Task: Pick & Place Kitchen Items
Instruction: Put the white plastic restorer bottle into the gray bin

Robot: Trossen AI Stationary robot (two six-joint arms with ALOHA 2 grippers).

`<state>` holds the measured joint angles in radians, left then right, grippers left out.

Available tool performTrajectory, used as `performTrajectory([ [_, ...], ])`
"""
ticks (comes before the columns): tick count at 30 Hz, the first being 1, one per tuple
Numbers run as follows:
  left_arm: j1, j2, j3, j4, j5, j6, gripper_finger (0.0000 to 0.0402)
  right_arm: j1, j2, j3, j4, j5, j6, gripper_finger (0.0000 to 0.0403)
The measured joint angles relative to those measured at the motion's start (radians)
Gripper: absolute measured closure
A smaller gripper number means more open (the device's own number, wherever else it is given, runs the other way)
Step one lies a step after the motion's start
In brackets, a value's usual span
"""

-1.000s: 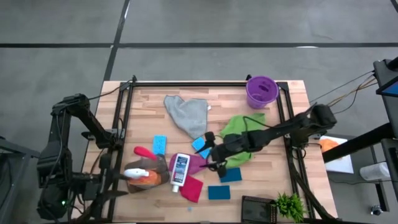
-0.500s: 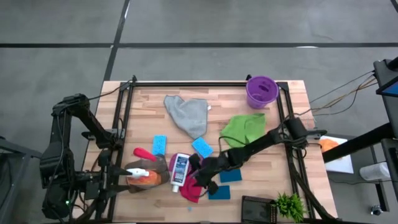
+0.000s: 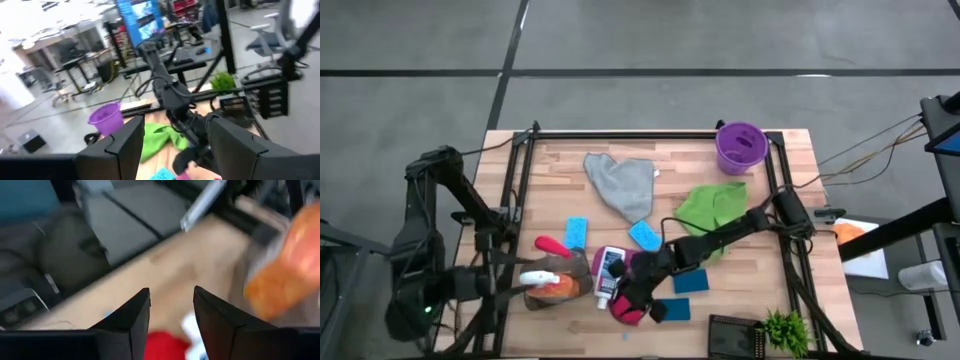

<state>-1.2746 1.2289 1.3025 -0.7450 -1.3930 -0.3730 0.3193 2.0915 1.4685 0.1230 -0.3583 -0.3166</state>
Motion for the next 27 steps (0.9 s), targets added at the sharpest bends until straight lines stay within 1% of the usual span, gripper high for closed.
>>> performTrajectory([
  [1,0.022,-0.003,-0.001,0.015,0.02,0.004,0.0187,-0.003,-0.001,0.0,0.024,-0.039,0.009,0.026],
  [3,0.085,-0.004,-0.001,0.075,0.099,0.029,0.0187,-0.008,-0.001,-0.001,0.066,-0.1,0.025,0.0266],
  [4,0.128,-0.004,-0.002,0.136,0.155,0.073,0.0187,-0.008,-0.001,-0.001,0.078,-0.122,0.027,0.0269],
  [5,0.17,-0.002,-0.005,0.233,0.235,0.144,0.0187,-0.008,-0.001,-0.001,0.091,-0.137,0.029,0.0272],
  [6,0.212,-0.002,-0.014,0.36,0.328,0.25,0.0187,-0.007,-0.001,-0.001,0.105,-0.145,0.032,0.0275],
  [8,0.283,-0.002,-0.049,0.653,0.582,0.492,0.0187,-0.007,-0.001,-0.001,0.129,-0.166,0.038,0.0279],
  [9,0.314,-0.002,-0.061,0.766,0.708,0.586,0.0187,-0.007,-0.001,-0.001,0.142,-0.172,0.043,0.0282],
  [10,0.342,-0.004,-0.063,0.833,0.801,0.654,0.0187,-0.008,-0.001,-0.001,0.146,-0.18,0.052,0.0283],
  [11,0.365,-0.012,-0.061,0.866,0.854,0.702,0.0187,-0.008,-0.001,-0.001,0.146,-0.187,0.059,0.0284],
  [13,0.402,-0.043,-0.044,0.831,0.85,0.76,0.0187,-0.008,-0.001,-0.002,0.146,-0.205,0.077,0.0285],
  [15,0.469,-0.085,-0.039,0.772,0.824,0.782,0.0187,-0.001,-0.001,-0.007,0.147,-0.244,0.089,0.0286],
  [16,0.514,-0.104,-0.045,0.758,0.828,0.778,0.0187,0.005,-0.001,-0.012,0.158,-0.257,0.093,0.0286],
  [17,0.568,-0.123,-0.058,0.747,0.857,0.759,0.0187,0.012,-0.001,-0.018,0.165,-0.263,0.094,0.0286],
  [18,0.626,-0.141,-0.075,0.742,0.911,0.732,0.0187,0.019,-0.001,-0.021,0.172,-0.264,0.096,0.0286],
  [20,0.767,-0.17,-0.122,0.765,1.1,0.681,0.0187,0.03,-0.001,-0.03,0.205,-0.266,0.097,0.0286],
  [22,0.934,-0.185,-0.179,0.842,1.307,0.632,0.0187,0.037,-0.001,-0.035,0.245,-0.266,0.097,0.0286],
  [24,1.091,-0.187,-0.247,0.928,1.469,0.579,0.0187,0.044,-0.002,-0.035,0.261,-0.266,0.097,0.0286],
  [25,1.171,-0.184,-0.283,0.974,1.518,0.556,0.0187,0.047,-0.003,-0.036,0.265,-0.265,0.097,0.0286],
  [27,1.319,-0.17,-0.363,1.099,1.58,0.514,0.0187,0.058,-0.012,-0.04,0.265,-0.263,0.097,0.0286],
])
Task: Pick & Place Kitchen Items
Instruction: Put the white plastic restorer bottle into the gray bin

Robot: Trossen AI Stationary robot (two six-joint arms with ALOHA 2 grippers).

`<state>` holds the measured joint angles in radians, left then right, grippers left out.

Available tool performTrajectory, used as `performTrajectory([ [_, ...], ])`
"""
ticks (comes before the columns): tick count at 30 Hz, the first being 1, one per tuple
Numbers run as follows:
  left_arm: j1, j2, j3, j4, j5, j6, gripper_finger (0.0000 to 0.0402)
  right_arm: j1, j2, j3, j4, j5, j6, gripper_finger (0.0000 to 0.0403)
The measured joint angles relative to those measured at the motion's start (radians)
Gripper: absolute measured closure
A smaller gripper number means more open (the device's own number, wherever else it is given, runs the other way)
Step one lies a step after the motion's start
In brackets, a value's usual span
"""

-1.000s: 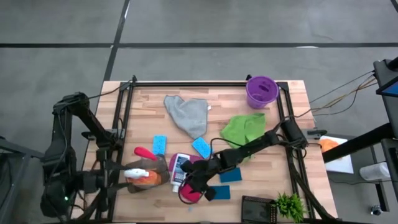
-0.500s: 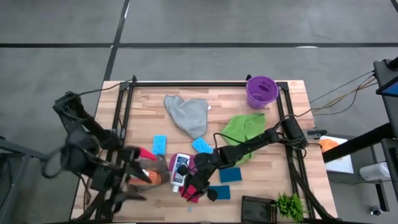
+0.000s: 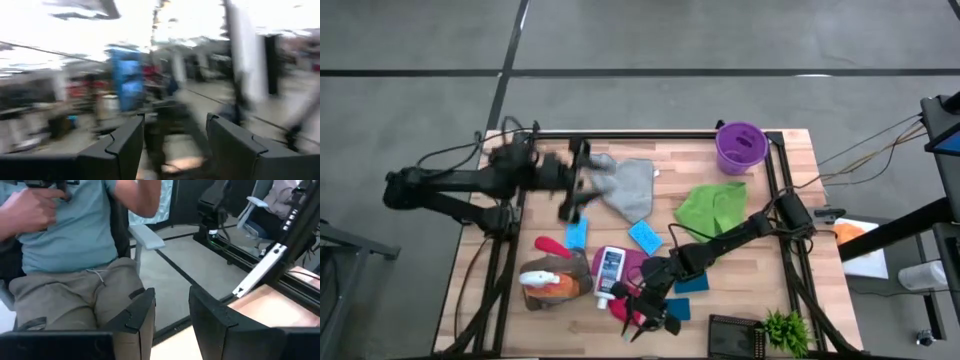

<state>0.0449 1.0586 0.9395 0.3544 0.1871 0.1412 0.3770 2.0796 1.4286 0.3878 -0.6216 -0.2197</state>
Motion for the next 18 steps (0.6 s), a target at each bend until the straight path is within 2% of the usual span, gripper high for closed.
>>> performTrajectory([
  [5,0.316,0.068,-0.167,0.358,0.224,-0.166,0.0188,0.026,-0.063,-0.034,0.031,0.003,-0.013,0.0286],
  [8,0.428,0.125,-0.249,0.522,0.309,-0.245,0.0188,0.035,-0.112,-0.06,0.063,0.008,-0.021,0.0286],
  [12,0.467,0.133,-0.356,0.569,0.342,-0.232,0.0188,0.047,-0.197,-0.111,0.068,0.045,-0.046,0.0286],
  [18,0.466,0.04,-0.515,0.565,0.338,-0.191,0.0188,0.07,-0.348,-0.251,0.064,0.21,-0.09,0.0286],
])
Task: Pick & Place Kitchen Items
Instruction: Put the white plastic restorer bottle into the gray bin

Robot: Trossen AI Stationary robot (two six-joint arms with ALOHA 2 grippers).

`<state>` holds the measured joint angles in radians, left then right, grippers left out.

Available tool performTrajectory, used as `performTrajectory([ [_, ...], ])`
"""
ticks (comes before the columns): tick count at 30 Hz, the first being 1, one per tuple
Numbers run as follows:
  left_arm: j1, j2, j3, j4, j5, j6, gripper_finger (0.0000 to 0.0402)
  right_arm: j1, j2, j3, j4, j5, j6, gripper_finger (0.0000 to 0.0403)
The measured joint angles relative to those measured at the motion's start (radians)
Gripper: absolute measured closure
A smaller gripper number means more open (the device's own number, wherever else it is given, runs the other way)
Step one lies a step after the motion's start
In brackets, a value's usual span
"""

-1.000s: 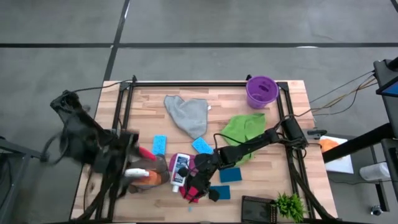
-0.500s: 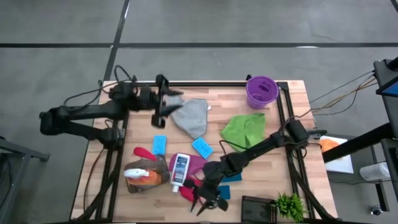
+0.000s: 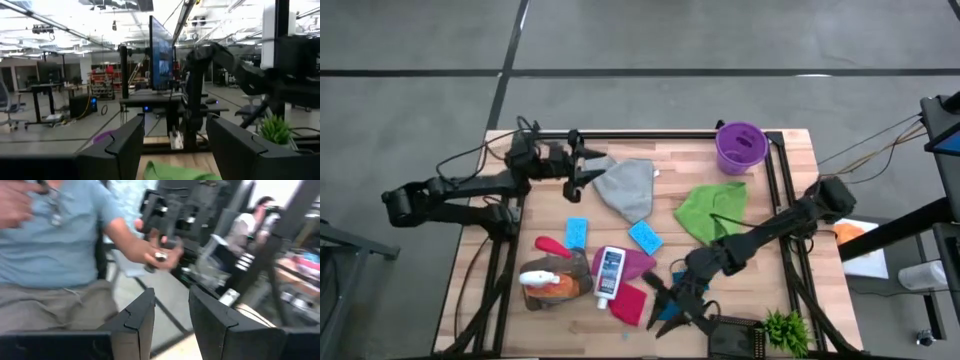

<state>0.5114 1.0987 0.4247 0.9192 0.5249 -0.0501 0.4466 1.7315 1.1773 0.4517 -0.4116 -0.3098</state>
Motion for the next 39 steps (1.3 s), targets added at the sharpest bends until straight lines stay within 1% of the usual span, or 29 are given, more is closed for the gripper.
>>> performTrajectory([
  [2,0.0,-0.047,-0.06,-0.011,-0.007,0.001,0.0188,0.0,-0.05,-0.05,0.005,0.074,-0.008,0.0286],
  [4,-0.002,-0.101,-0.111,-0.011,-0.055,0.009,0.0188,0.0,-0.094,-0.099,0.005,0.138,-0.009,0.0286],
  [7,-0.006,-0.184,-0.182,-0.06,-0.146,0.024,0.0188,0.0,-0.136,-0.162,0.025,0.236,-0.008,0.0286],
  [12,-0.032,-0.283,-0.275,-0.088,-0.213,0.017,0.0188,-0.002,-0.141,-0.206,0.081,0.364,-0.007,0.0286],
  [15,-0.07,-0.311,-0.306,-0.109,-0.25,0.018,0.0188,-0.011,-0.129,-0.213,0.084,0.445,-0.001,0.0286],
  [17,-0.102,-0.322,-0.316,-0.136,-0.294,0.029,0.0188,-0.017,-0.112,-0.216,0.09,0.487,0.001,0.0286],
  [19,-0.137,-0.326,-0.319,-0.174,-0.35,0.055,0.0188,-0.023,-0.091,-0.214,0.094,0.505,0.013,0.0286],
  [23,-0.221,-0.323,-0.319,-0.218,-0.494,0.123,0.0188,-0.033,-0.042,-0.197,0.104,0.505,0.043,0.0286],
  [25,-0.261,-0.323,-0.319,-0.228,-0.537,0.158,0.0188,-0.037,-0.014,-0.188,0.103,0.505,0.069,0.0286],
  [28,-0.304,-0.323,-0.319,-0.229,-0.55,0.21,0.0188,-0.043,0.037,-0.169,0.112,0.511,0.096,0.0286],
  [30,-0.315,-0.325,-0.319,-0.24,-0.552,0.239,0.0188,-0.043,0.076,-0.15,0.113,0.516,0.097,0.0286],
  [33,-0.317,-0.325,-0.319,-0.244,-0.552,0.244,0.0188,-0.043,0.142,-0.108,0.113,0.517,0.097,0.0282],
  [36,-0.317,-0.325,-0.319,-0.245,-0.552,0.243,0.0188,-0.042,0.209,-0.041,0.077,0.515,0.099,0.0261],
  [39,-0.317,-0.325,-0.319,-0.248,-0.552,0.236,0.0187,-0.042,0.282,0.059,-0.029,0.515,0.104,0.0223],
])
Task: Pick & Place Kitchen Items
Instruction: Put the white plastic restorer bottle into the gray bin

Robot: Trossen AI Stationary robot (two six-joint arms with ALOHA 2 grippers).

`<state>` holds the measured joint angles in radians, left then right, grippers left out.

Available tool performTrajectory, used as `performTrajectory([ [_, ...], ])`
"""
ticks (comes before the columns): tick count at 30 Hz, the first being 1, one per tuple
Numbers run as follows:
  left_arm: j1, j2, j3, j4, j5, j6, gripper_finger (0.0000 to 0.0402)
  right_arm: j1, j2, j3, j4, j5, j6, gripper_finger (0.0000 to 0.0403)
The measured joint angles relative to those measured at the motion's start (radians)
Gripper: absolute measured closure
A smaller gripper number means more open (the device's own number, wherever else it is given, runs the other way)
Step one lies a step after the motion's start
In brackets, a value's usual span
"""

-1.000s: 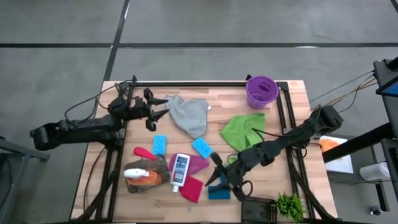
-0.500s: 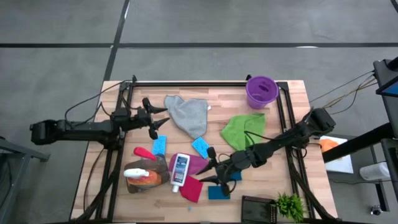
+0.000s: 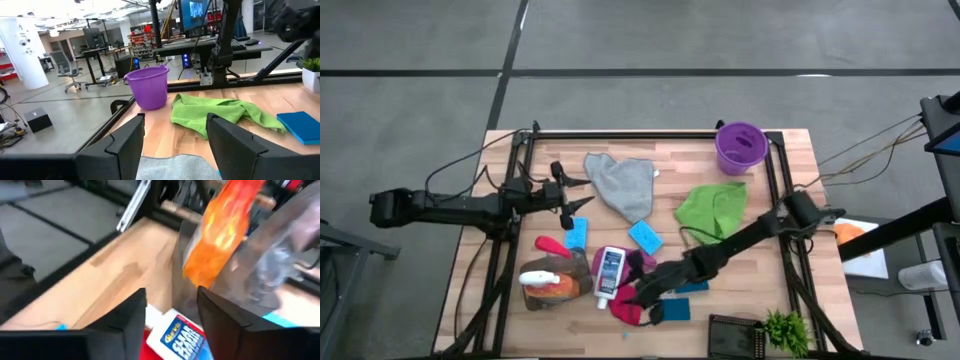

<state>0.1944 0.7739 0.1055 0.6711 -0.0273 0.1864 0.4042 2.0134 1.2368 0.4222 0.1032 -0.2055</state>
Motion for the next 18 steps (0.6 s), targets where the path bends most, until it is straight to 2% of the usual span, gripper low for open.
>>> performTrajectory([
  [5,0.0,0.0,0.0,-0.035,0.0,-0.003,0.0187,0.0,0.117,0.218,-0.278,-0.038,-0.026,0.0158],
  [8,0.0,0.002,0.0,-0.051,0.0,-0.003,0.0187,0.001,0.185,0.354,-0.445,-0.056,-0.037,0.0135],
  [13,0.0,0.009,0.0,-0.047,0.0,-0.003,0.0187,0.0,0.286,0.525,-0.668,-0.058,-0.062,0.0129],
  [18,0.0,0.007,0.0,-0.049,0.0,-0.003,0.0187,0.0,0.354,0.623,-0.736,-0.058,-0.125,0.013],
])
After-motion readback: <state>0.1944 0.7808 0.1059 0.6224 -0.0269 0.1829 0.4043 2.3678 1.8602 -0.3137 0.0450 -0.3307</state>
